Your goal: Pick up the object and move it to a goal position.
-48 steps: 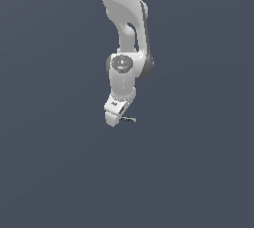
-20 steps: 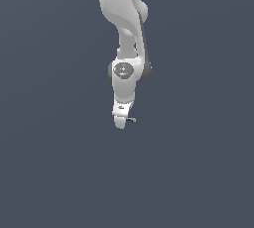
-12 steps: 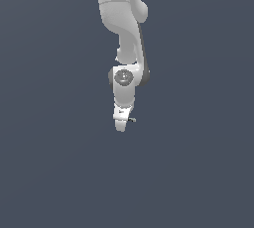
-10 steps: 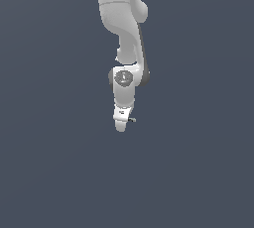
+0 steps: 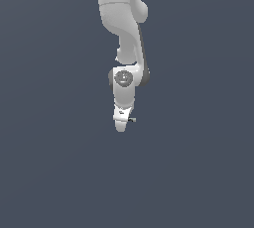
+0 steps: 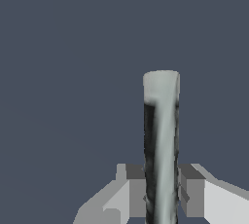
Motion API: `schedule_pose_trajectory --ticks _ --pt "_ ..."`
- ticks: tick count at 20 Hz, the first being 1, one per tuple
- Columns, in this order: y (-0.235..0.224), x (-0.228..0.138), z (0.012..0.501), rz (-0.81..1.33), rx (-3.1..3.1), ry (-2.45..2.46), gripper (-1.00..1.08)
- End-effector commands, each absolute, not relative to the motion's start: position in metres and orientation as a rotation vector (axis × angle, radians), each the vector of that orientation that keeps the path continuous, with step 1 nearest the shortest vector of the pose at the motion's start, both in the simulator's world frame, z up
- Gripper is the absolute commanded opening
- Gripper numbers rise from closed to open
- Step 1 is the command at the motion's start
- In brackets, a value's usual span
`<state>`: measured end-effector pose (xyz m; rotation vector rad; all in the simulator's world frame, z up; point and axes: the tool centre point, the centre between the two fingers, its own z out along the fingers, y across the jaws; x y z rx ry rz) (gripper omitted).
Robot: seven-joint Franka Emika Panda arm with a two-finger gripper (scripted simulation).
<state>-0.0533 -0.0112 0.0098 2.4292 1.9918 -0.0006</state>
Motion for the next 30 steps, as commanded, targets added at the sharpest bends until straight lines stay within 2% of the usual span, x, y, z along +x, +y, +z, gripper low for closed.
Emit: schedule_pose_trajectory --ticks 1,8,15,30 --pt "-0.011 -0.053 0.010 -0.001 2.429 1.992 -1.00" --pt "-0.014 -0.055 0.021 -0.001 2.429 1.992 -1.00" --pt "-0.023 -0.062 0.056 -0.003 2.427 1.993 -1.00" --pt "-0.058 -0.086 0.198 -0.001 2.426 1.997 -1.00"
